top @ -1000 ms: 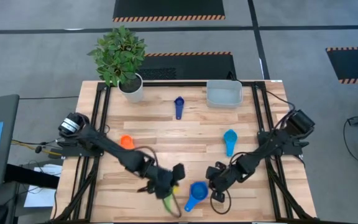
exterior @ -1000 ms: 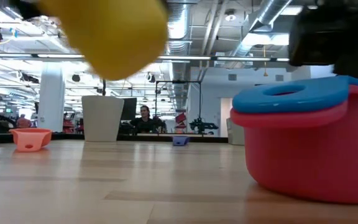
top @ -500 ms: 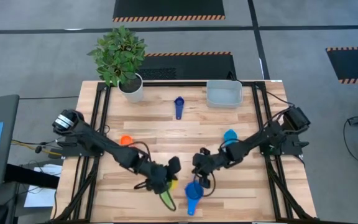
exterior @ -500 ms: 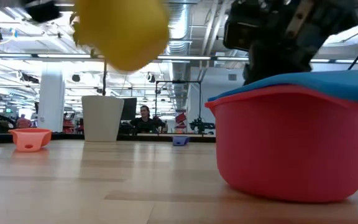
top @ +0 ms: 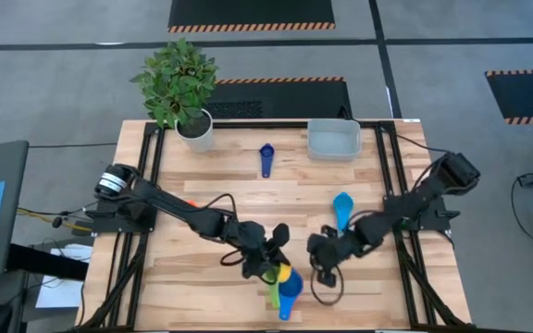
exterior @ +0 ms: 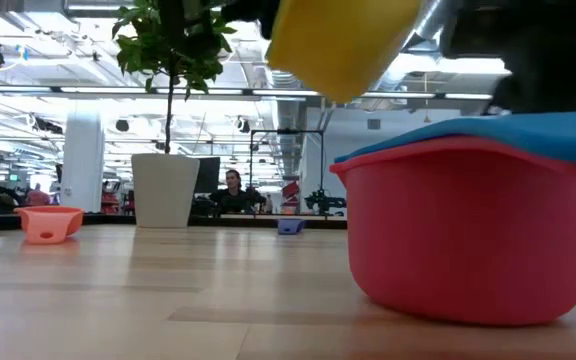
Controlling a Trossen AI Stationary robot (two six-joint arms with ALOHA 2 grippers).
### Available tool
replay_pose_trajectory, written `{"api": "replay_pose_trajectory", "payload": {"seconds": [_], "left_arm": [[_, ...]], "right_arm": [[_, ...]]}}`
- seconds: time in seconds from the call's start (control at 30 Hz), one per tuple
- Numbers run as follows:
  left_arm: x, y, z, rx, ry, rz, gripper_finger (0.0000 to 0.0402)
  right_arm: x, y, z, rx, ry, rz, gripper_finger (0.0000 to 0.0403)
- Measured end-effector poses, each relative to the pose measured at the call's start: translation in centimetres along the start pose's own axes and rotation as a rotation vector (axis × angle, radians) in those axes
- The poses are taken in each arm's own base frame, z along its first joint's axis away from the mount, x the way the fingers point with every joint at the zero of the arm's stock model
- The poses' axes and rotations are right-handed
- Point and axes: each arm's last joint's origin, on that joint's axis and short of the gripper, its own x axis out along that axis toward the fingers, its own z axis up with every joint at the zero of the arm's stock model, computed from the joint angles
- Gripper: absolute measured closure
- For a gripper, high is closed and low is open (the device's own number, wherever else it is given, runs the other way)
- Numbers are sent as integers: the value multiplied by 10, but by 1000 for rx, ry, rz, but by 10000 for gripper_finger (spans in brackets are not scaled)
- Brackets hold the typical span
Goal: Nest measuring cups in basket
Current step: Stack the stacked measuring cups on top of the other stacked measuring cups
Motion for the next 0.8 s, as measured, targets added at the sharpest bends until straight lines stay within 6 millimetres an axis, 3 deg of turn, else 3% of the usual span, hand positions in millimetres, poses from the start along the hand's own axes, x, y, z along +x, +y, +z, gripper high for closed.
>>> {"api": "replay_pose_trajectory", "payload": {"seconds": [0.17, 0.3, 0.47, 0.8], "left_arm": [[3, -2, 0, 11, -38, -24, 395], [3, -3, -1, 9, -37, -44, 392], [4, -8, -5, 5, 0, -84, 389], [1, -22, -17, -22, 136, -220, 391]], "right_arm": [[27, 17, -26, 28, 38, 55, 389], [46, 22, -27, 23, 9, 100, 384], [59, 20, -8, -6, -36, 111, 390], [56, 7, 38, -110, -175, 53, 386]]}}
